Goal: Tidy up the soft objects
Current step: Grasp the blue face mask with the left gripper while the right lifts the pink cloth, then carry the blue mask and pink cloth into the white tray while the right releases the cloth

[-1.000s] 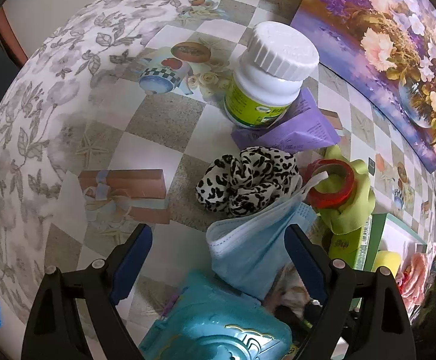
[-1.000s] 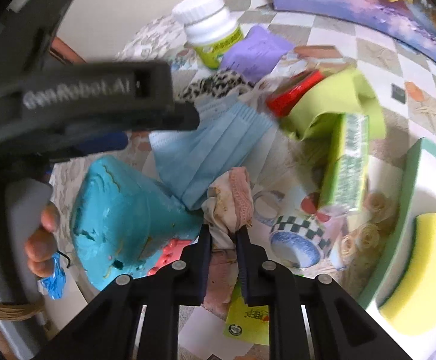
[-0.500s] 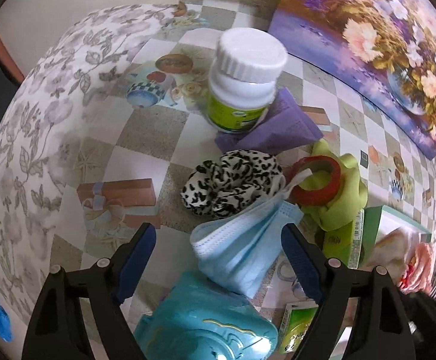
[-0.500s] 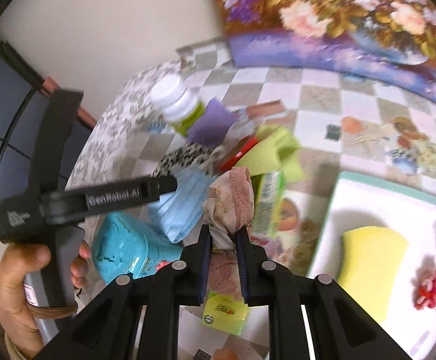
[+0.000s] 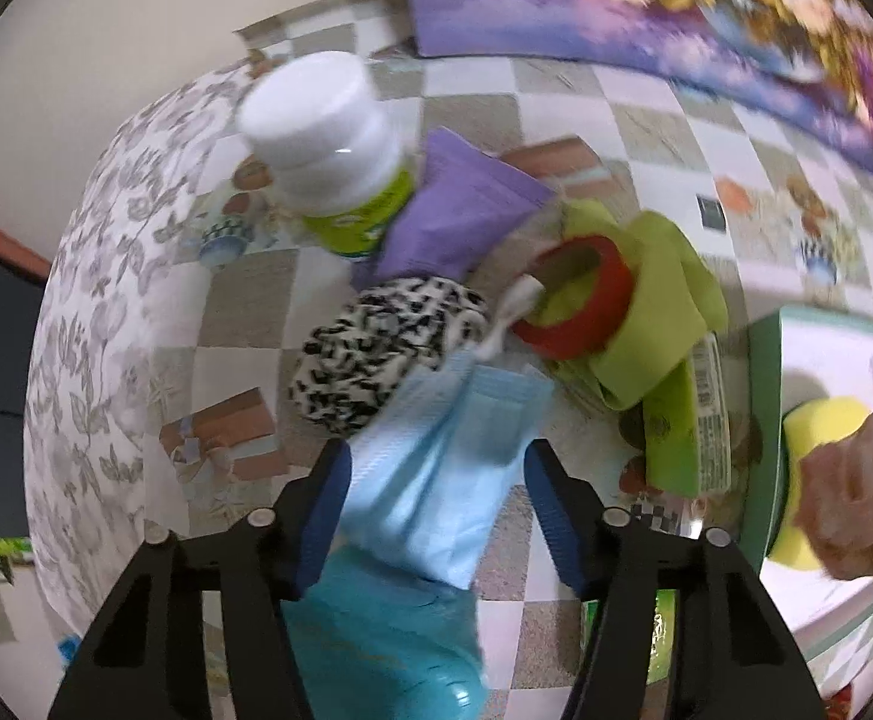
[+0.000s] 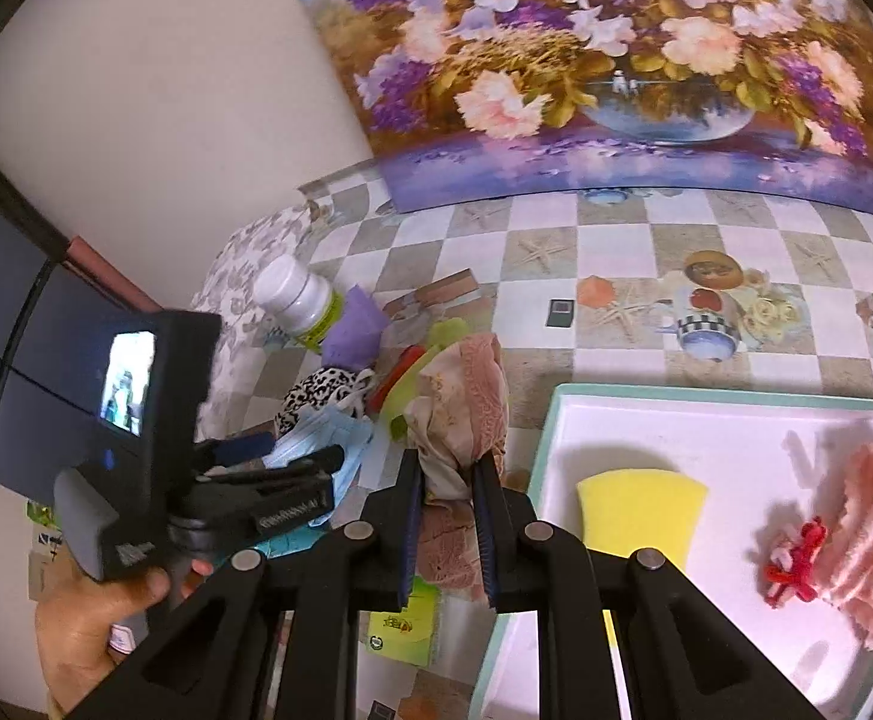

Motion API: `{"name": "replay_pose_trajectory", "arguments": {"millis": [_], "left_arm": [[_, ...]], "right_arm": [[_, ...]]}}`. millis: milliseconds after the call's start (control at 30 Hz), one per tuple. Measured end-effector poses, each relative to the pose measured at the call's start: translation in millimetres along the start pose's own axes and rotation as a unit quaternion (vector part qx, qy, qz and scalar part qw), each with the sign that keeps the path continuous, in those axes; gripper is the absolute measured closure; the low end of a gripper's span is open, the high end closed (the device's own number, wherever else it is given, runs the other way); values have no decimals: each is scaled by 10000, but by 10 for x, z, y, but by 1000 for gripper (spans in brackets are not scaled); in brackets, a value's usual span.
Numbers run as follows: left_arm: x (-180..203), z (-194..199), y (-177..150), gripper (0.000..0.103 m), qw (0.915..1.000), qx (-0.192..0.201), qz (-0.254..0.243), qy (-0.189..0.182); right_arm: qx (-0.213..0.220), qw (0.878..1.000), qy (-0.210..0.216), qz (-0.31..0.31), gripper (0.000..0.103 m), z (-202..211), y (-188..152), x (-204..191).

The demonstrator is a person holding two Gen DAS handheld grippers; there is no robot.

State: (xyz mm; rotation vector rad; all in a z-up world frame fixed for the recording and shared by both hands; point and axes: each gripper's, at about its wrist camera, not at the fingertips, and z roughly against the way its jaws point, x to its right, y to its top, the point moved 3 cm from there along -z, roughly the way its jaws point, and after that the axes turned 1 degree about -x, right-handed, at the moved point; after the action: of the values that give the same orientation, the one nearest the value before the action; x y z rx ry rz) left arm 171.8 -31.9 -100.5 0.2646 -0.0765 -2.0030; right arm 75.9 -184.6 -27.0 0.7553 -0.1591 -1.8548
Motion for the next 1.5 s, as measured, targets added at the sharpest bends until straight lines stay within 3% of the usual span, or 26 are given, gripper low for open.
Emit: {"name": "replay_pose_trajectory", "arguments": {"millis": [67, 167, 300, 367, 500, 733, 967, 1300, 1500], "left_arm": [[81, -53, 0, 44, 9998, -57, -154, 117], [163, -131, 9, 58, 9991, -135, -308, 263], [204, -215, 11, 69, 9981, -181, -373, 455], [192, -217, 22, 79, 9984, -150, -338, 422], [151, -156, 45, 87, 9994, -29, -188, 294], [-9, 95, 77, 89, 9991, 319, 191, -202], [-131, 582, 111, 89, 9930, 950, 454, -528], [-97, 1187, 53, 89, 9825, 1693, 424, -649], [144, 1485, -37, 88, 9758, 2010, 165, -846]], "right_arm": [[14, 10000, 11, -41, 86, 21, 6, 34], [16, 10000, -9, -61, 86, 27, 6, 66], [25, 9999, 5, -114, 86, 43, 11, 103], [34, 9999, 8, -134, 86, 55, 12, 110], [55, 9998, 29, -163, 86, 72, 13, 124], [126, 9996, 48, -237, 86, 139, 15, 155], [269, 9991, 56, -314, 86, 257, 31, 198], [605, 9967, -36, -537, 86, 545, 28, 399], [855, 9928, -413, -734, 86, 832, -3, 611]]}}
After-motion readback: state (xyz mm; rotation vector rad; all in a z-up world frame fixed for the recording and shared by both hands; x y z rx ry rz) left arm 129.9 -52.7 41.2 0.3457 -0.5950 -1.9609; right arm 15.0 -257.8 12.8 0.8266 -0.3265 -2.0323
